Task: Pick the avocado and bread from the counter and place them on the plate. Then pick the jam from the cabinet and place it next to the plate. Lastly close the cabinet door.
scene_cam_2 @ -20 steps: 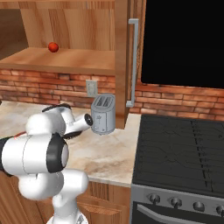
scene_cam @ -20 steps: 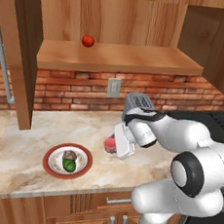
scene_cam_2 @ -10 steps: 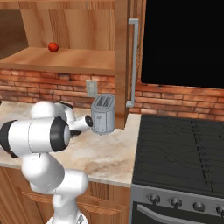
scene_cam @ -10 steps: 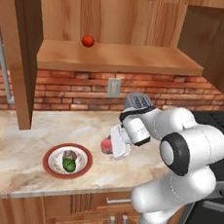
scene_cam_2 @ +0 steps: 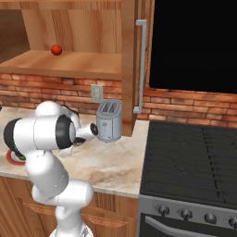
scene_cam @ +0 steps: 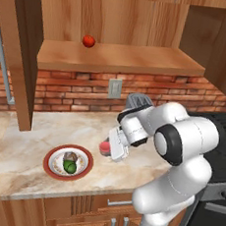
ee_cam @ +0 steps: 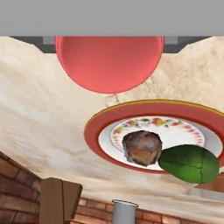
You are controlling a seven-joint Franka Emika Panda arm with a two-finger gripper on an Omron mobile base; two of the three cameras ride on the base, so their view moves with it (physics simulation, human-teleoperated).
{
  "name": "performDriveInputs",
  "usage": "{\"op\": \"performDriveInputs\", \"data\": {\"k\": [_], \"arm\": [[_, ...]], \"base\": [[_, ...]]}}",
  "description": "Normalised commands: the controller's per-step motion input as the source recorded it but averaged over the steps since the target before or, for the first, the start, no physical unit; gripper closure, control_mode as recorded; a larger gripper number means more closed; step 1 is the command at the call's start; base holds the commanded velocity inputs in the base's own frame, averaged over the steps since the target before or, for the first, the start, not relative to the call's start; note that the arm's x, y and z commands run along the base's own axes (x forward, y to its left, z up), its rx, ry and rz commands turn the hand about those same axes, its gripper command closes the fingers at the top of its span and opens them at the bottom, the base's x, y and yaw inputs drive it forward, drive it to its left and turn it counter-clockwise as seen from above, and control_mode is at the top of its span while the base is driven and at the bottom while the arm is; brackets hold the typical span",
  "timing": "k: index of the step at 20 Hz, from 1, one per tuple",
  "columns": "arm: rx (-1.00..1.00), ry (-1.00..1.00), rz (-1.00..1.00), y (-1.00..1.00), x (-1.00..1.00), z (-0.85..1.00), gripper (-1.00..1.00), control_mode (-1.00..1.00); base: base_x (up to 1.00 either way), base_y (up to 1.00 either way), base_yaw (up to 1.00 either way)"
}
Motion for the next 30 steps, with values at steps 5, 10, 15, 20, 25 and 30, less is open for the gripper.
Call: {"op": "performDriveInputs", "data": {"k": [5,10,15,20,25,30], "arm": [[0.00,0.02,0.00,0.12,0.22,-0.12,1.00,-1.00],[0.00,0.06,0.00,0.17,0.24,-0.26,1.00,-1.00],[0.00,0.03,0.00,0.13,0.09,-0.34,-1.00,-1.00],[0.00,0.02,-0.03,-0.03,-0.11,-0.26,-1.00,-1.00],[0.00,0.00,-0.09,-0.19,-0.26,-0.25,-1.00,-1.00],[0.00,0.09,-0.17,-0.19,-0.32,-0.35,-1.00,-1.00]], "base": [[0.00,0.00,0.00],[0.00,0.00,0.00],[0.00,0.00,0.00],[0.00,0.00,0.00],[0.00,0.00,0.00],[0.00,0.00,0.00]]}}
